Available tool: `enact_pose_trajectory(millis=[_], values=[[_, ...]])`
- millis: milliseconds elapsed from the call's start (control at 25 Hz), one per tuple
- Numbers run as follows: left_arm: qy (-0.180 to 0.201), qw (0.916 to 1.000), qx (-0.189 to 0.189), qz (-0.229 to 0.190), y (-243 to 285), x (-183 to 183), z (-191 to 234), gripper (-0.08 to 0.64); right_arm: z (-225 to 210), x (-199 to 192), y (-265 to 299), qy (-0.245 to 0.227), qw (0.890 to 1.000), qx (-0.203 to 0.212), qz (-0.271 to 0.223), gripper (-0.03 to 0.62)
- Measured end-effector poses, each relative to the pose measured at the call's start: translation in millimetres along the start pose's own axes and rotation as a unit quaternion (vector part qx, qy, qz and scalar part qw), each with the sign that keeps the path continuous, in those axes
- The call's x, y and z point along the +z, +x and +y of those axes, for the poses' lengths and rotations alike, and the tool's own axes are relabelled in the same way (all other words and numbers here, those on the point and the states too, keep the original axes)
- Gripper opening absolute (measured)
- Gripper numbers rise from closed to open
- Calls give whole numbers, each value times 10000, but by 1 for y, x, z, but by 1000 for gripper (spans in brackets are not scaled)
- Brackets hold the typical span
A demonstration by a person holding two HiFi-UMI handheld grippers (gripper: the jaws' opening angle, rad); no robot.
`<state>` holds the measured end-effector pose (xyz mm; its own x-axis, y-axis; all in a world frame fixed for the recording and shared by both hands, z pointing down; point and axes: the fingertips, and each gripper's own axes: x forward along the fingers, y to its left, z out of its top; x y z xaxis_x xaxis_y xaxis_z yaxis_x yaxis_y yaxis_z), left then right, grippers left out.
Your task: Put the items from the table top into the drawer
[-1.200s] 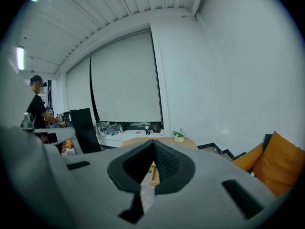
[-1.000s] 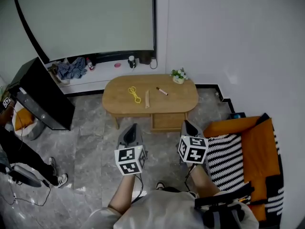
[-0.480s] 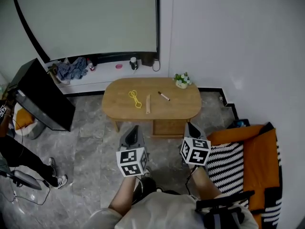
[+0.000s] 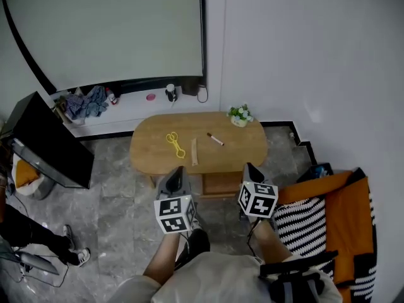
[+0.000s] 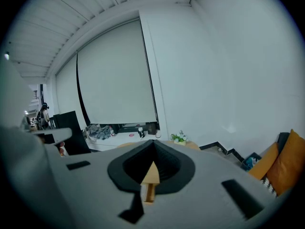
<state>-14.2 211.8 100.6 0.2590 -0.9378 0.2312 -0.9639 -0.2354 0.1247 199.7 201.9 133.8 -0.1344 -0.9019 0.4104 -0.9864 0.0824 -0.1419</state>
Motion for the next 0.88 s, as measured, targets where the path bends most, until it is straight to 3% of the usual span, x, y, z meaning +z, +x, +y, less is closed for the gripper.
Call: enact_pose_trajectory(millis=[560, 880], values=[[32, 10000, -45, -82, 155, 67, 101, 8, 48, 90, 166, -15, 9999, -33, -109, -8], [-259, 9992, 36, 305, 213, 44, 132, 8, 46, 80, 215, -206, 9994, -113, 270, -6]])
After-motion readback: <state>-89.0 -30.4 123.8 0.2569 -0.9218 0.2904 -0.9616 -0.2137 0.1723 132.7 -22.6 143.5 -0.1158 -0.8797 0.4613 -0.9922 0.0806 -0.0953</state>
